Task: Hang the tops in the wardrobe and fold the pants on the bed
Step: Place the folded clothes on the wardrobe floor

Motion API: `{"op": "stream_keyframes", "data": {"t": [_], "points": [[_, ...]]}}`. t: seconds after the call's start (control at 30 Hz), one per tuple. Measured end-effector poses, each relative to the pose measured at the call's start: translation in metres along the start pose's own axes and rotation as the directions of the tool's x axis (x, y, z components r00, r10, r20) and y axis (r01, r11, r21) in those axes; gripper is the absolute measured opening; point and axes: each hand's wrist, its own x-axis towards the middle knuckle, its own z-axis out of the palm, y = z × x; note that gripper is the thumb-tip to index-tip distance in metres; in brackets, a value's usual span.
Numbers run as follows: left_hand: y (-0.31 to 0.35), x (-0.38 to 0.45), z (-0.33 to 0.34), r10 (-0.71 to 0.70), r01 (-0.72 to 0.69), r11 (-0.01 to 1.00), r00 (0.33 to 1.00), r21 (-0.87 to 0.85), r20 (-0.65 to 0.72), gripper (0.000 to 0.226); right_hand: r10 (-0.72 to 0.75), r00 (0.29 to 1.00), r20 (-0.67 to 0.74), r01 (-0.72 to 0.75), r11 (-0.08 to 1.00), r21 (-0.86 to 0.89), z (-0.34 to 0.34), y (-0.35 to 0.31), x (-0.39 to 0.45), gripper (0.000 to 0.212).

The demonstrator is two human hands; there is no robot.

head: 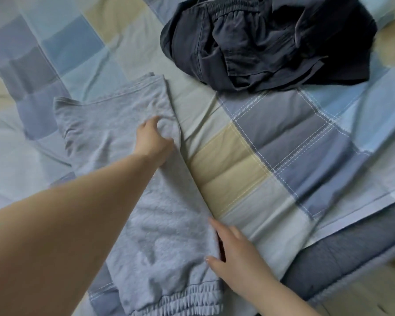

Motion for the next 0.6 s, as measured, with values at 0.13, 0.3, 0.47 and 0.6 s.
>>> {"op": "stream_keyframes", "data": {"t": [0.13,0.3,0.47,0.6], "points": [[-0.055,-0.068,0.0,-0.051,0.057,0.998,0.978,0.023,-0.202,0.058,0.05,0.997,-0.065,-0.052,0.998,-0.026,0.002,0.011,-0.007,0.069],[-0.133,-0.174,0.007,-0.37,0.344,0.928,0.9,-0.146,-0.233,0.069,0.084,0.976,0.203,-0.075,0.996,-0.054,0.004,0.007,-0.013,0.027],[-0.161,-0.23,0.025,-0.508,0.443,0.802,0.858,-0.4,-0.069,0.082,0.112,0.969,0.222,-0.127,0.99,0.058,0.015,0.006,-0.011,0.021],[-0.17,-0.246,0.026,-0.588,0.489,0.696,0.809,-0.525,-0.026,0.075,0.148,0.98,0.131,-0.165,0.978,0.127,0.021,0.009,-0.012,0.01]]}}
